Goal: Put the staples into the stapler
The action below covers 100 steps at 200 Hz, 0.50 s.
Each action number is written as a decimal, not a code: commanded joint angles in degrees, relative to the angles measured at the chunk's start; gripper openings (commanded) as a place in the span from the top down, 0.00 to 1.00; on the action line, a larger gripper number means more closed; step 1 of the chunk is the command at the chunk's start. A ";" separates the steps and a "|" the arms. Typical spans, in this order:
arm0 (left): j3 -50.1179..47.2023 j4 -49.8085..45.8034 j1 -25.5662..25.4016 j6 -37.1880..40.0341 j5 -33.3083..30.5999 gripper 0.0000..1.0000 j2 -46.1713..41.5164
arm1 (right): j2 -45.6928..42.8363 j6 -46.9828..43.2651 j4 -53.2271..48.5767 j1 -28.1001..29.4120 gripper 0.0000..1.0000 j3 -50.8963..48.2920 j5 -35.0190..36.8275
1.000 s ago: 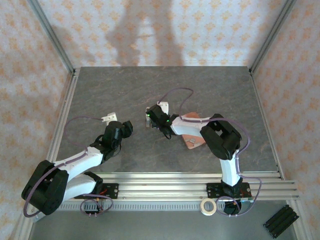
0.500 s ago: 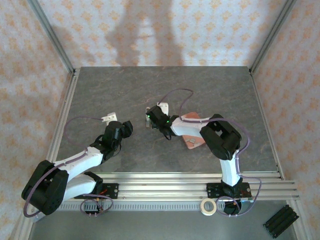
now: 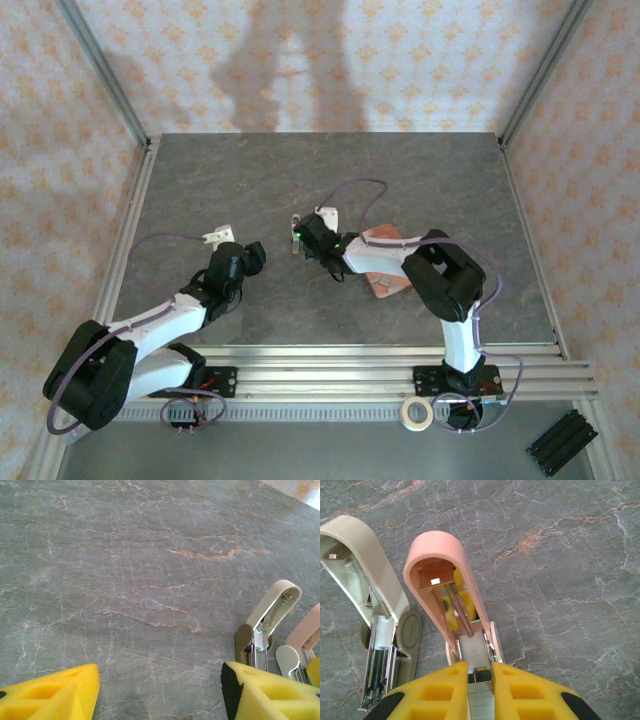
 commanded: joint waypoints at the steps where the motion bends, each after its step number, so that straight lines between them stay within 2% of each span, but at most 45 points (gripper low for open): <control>1: -0.01 -0.03 0.45 1.23 -1.53 0.34 -0.87 | -2.89 -1.05 0.77 0.45 0.83 -1.12 1.69; 100: 0.16 -0.14 0.44 1.48 -1.63 0.34 -0.88 | -1.08 -4.05 1.02 0.43 0.83 1.14 3.42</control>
